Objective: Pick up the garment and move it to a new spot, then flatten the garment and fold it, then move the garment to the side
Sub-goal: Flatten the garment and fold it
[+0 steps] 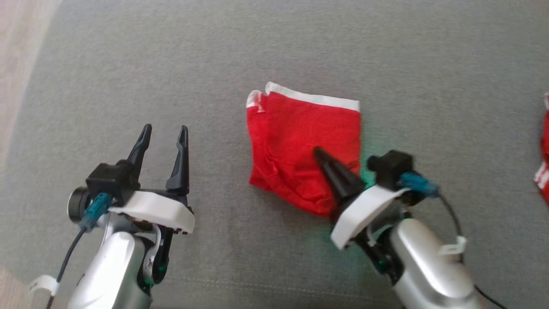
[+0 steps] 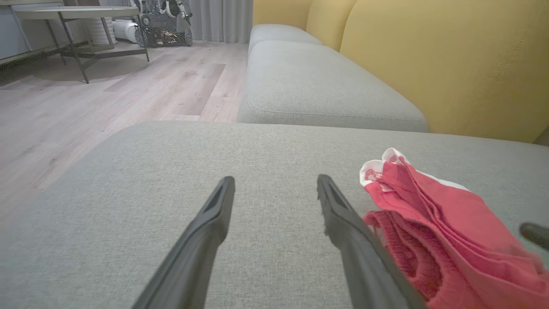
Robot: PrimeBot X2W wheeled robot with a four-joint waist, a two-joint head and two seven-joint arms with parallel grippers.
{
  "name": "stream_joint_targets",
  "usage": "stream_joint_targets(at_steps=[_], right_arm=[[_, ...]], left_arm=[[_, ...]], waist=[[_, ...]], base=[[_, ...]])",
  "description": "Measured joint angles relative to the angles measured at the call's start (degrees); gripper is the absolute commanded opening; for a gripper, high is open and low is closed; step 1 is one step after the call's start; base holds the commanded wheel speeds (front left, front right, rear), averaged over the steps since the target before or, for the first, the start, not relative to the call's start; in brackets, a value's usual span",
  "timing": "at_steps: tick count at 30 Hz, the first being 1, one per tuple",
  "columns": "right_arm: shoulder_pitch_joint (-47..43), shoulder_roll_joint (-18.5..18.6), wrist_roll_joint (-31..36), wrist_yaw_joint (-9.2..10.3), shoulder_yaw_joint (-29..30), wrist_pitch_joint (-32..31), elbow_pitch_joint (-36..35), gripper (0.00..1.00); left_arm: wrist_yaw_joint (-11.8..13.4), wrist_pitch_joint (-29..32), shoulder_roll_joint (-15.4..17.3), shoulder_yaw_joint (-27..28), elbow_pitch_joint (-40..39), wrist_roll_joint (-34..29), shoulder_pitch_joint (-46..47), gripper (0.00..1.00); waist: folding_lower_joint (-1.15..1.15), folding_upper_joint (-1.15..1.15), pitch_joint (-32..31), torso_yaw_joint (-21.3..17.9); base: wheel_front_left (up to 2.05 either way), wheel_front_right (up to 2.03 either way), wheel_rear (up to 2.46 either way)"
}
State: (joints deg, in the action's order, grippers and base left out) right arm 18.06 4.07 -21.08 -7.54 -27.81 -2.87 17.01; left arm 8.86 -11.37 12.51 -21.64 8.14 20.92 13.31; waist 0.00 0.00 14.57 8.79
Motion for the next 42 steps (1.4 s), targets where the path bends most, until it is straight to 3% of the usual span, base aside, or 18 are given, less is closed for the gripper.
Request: stream_joint_targets(at_steps=[6, 16, 22, 26, 27, 28, 29, 35, 42], right_arm=[[4.2, 0.0, -3.6, 0.0, -8.3, 2.7, 7.5, 0.0], [7.8, 0.0, -10.8, 0.0, -21.9, 5.5, 10.6, 0.0], [9.3, 0.0, -11.6, 0.0, -21.6, 8.9, 10.8, 0.0], [9.6, 0.5, -10.6, 0.0, -16.2, 11.4, 8.5, 0.0], [9.4, 0.7, -10.2, 0.0, -14.2, 11.8, 7.8, 0.27], [9.2, 1.0, -9.5, 0.0, -12.1, 12.2, 6.9, 0.77], [8.9, 1.4, -8.6, 0.0, -9.6, 12.5, 5.9, 1.0], [1.1, 1.7, -1.8, 0.0, 6.6, 12.8, -1.8, 1.0], [-9.1, 0.8, 5.7, 0.0, 20.9, 7.4, -12.2, 1.0]], left_arm=[[-0.3, -1.0, -0.1, 0.0, 0.7, 0.6, 0.0, 1.0], [-0.2, -1.9, -0.5, 0.2, 1.1, 0.6, 0.0, 1.0], [0.2, -2.4, -0.6, 1.2, -0.3, 0.6, 0.0, 1.0], [0.2, -2.9, -0.8, 2.7, -1.2, 0.6, -0.1, 1.0], [0.2, -2.9, -1.0, 3.1, -1.4, 0.6, -0.2, 1.0], [0.2, -2.9, -1.3, 3.6, -1.7, 0.6, -0.3, 1.0], [0.2, -2.9, -1.6, 4.1, -2.4, 0.6, -0.4, 1.0], [-0.9, -2.9, -2.3, 7.6, -5.0, -1.0, -2.7, 1.0], [-3.4, -2.9, -2.4, 9.8, -5.0, -3.2, -6.2, 1.0]], waist=[[0.0, 0.0, 0.8, 2.2], [0.0, 0.0, 0.5, 2.5], [0.0, 0.0, -0.2, 2.1], [0.0, 0.0, -1.2, 1.5], [0.0, 0.0, -1.5, 1.4], [0.0, 0.0, -1.9, 1.3], [0.0, 0.0, -2.3, 1.2], [0.0, 0.0, -4.2, 0.2], [0.0, 0.0, -6.4, -1.6]], base=[[0.0, 0.0, 0.0], [0.0, 0.0, 0.0], [0.0, 0.0, 0.0], [0.0, 0.0, 0.0], [0.0, 0.0, 0.0], [0.0, 0.0, 0.0], [0.0, 0.0, 0.0], [0.0, 0.0, 0.0], [0.0, 0.0, 0.0]])
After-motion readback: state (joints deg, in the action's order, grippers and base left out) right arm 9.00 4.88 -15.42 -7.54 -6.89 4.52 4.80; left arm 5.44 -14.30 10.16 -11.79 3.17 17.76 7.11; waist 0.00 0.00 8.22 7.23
